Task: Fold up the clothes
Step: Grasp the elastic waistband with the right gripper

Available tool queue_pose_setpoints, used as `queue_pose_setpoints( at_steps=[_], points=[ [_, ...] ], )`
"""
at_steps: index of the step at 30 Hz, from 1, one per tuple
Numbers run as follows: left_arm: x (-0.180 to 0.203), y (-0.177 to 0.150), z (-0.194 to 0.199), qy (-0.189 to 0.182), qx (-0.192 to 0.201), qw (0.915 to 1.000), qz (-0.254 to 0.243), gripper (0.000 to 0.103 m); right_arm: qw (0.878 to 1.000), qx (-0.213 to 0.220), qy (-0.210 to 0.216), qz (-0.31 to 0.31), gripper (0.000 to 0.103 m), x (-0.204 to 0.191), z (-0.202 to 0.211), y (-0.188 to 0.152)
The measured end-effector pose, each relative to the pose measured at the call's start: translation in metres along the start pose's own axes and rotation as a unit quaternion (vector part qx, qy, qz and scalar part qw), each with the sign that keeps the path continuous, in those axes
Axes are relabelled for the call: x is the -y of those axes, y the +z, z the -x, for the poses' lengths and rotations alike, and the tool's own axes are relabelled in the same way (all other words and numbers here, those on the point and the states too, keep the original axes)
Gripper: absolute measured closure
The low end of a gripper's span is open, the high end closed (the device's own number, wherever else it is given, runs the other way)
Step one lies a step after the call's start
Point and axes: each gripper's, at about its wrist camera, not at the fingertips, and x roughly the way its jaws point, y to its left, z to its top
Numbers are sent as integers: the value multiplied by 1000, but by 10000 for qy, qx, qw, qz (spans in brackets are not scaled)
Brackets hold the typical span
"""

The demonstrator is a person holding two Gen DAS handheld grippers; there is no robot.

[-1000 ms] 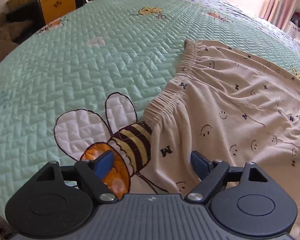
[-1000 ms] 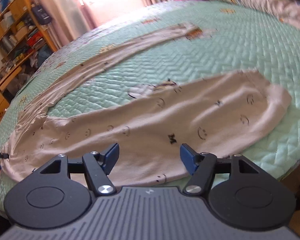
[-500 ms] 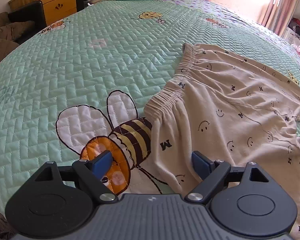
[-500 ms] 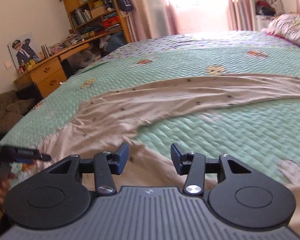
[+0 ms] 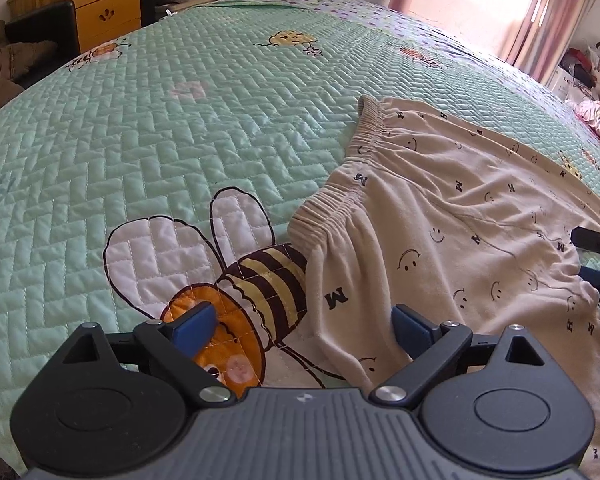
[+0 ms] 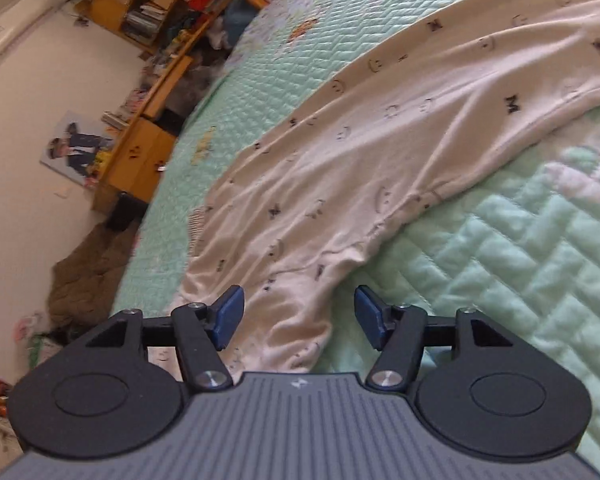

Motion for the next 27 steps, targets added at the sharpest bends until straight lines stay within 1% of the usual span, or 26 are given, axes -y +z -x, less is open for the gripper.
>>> queue_pose_setpoints(
  at_steps=[1,2,3,4,5,6,8,12,14,15,16,17,18,20,22,25,27],
  points=[
    [1,0,0,31,0,10000,-27,8,10000,-30,37,74,41,0,1,0],
    [2,0,-1,59,0,10000,-49,8,9998,-56,62,165,45,1,2,-1],
    [3,0,-2,77,0,10000,-53,8,9996,-82,86,255,57,1,4,-1],
    [4,0,-2,95,1,9999,-61,6,9993,-113,16,353,68,0,5,-2],
    [4,0,-3,114,4,9999,-83,5,9991,-131,-60,392,92,0,7,-3],
    [5,0,-4,133,9,9999,-108,5,9990,-144,-129,409,100,1,9,-4],
    [7,-1,-5,178,23,9997,-181,4,9988,-95,-80,476,100,1,12,-2],
    [6,0,-5,182,2,9997,-182,4,9987,292,43,420,100,0,24,10],
    [5,0,-5,184,-1,9996,-191,4,9984,445,-51,355,100,6,25,21],
    [5,0,-5,186,-2,9996,-200,4,9989,370,-37,290,99,10,23,23],
    [5,-1,-5,194,1,9996,-220,4,9995,247,0,213,95,15,21,24],
    [5,-1,-5,184,3,9996,-204,4,9999,74,-70,59,90,20,16,25],
    [4,0,-4,174,5,9997,-188,4,9999,60,-135,-4,89,23,17,23],
    [1,1,-3,117,14,9999,-99,4,9996,147,-236,-52,88,27,21,18],
    [-3,2,1,21,48,10000,50,5,9983,427,-377,-96,88,24,32,13],
    [-12,5,11,-130,165,9994,280,9,9950,819,-552,145,88,7,48,2],
    [-18,9,20,-227,293,9984,430,9,9934,979,-478,369,88,-11,54,-7]
  ],
)
